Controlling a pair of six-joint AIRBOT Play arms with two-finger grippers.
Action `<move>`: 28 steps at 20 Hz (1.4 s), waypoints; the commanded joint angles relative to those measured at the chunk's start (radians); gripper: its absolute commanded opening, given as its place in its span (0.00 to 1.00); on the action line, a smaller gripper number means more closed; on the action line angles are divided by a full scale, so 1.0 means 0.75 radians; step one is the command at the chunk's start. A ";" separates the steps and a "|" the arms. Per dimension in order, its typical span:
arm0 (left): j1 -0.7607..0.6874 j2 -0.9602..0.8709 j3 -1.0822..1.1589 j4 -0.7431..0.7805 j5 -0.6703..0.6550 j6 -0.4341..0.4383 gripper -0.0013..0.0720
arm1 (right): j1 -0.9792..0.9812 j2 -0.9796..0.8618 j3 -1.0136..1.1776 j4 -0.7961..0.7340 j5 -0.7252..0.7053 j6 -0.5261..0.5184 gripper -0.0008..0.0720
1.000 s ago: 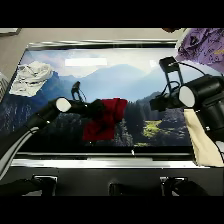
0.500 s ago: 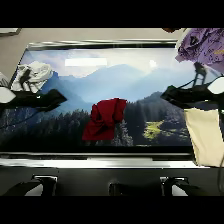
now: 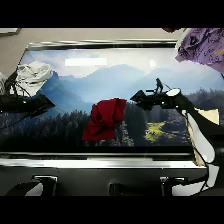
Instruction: Fold the clothes and pants, and hang the long-sleeved shirts on hangers.
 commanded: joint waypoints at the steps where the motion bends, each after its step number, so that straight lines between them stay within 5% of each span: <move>1: 0.004 0.003 -0.001 0.007 -0.009 0.001 0.74 | 0.058 -0.082 0.003 0.123 -0.110 -0.080 0.79; 11: 0.004 0.003 -0.001 0.006 -0.009 0.001 0.74 | 0.182 -0.157 0.003 0.167 -0.211 -0.073 0.72; 13: 0.004 0.003 -0.001 0.005 -0.014 -0.005 0.74 | 0.189 -0.163 0.003 0.168 -0.227 -0.073 0.55; 16: 0.013 0.004 -0.023 0.012 -0.045 -0.018 0.74 | 0.189 -0.161 0.016 0.174 -0.257 -0.093 0.05; 19: 0.093 0.013 -0.161 -0.030 -0.032 0.048 0.74 | 0.188 -0.137 0.042 0.164 -0.277 -0.093 0.05; 25: 0.073 0.004 -0.645 -0.595 0.256 0.467 0.74 | 0.188 -0.079 0.042 0.147 -0.256 -0.079 0.05; 28: 0.007 -0.038 -0.729 -0.629 0.306 0.502 0.74 | 0.188 -0.079 0.042 0.140 -0.208 -0.067 0.05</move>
